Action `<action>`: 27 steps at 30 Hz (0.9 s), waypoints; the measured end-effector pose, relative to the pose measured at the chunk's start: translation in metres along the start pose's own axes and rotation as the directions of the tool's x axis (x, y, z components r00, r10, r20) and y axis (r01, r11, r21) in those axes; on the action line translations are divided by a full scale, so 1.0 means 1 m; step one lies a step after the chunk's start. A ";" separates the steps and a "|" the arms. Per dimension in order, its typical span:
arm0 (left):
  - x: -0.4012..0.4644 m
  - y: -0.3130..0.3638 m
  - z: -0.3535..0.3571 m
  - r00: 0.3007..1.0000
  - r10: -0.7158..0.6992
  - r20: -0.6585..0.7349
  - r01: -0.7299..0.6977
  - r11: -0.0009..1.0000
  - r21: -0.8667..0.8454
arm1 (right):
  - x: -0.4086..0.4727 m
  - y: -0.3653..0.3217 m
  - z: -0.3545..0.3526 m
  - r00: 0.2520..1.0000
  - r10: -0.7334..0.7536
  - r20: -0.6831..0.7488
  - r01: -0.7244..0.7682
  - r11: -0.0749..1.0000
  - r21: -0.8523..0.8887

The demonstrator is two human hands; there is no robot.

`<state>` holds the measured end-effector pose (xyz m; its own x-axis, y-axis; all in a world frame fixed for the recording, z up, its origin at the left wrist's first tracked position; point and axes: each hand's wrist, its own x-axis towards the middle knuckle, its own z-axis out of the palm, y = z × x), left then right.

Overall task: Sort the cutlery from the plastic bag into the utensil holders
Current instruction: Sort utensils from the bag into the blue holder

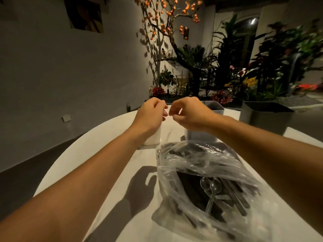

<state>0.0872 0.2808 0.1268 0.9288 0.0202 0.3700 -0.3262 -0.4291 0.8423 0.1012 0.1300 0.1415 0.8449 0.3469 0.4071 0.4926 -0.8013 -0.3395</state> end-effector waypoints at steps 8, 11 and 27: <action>-0.095 0.052 0.013 0.943 0.132 0.306 -0.090 0.985 -0.146 | -0.098 -0.003 -0.055 0.995 0.069 0.078 -0.073 0.996 0.052; -0.122 0.048 0.024 0.865 0.040 0.500 -0.067 0.997 0.034 | -0.129 -0.001 -0.065 0.954 0.121 0.273 -0.170 0.972 0.165; -0.131 -0.015 0.080 0.856 0.392 0.337 -0.514 0.713 0.476 | -0.182 0.048 -0.002 0.966 0.045 0.256 0.056 0.925 -0.376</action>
<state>-0.0154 0.2126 0.0343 0.7264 -0.4549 0.5152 -0.6264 -0.7466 0.2239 -0.0294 0.0268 0.0530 0.8916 0.4233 0.1606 0.4246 -0.9049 0.0280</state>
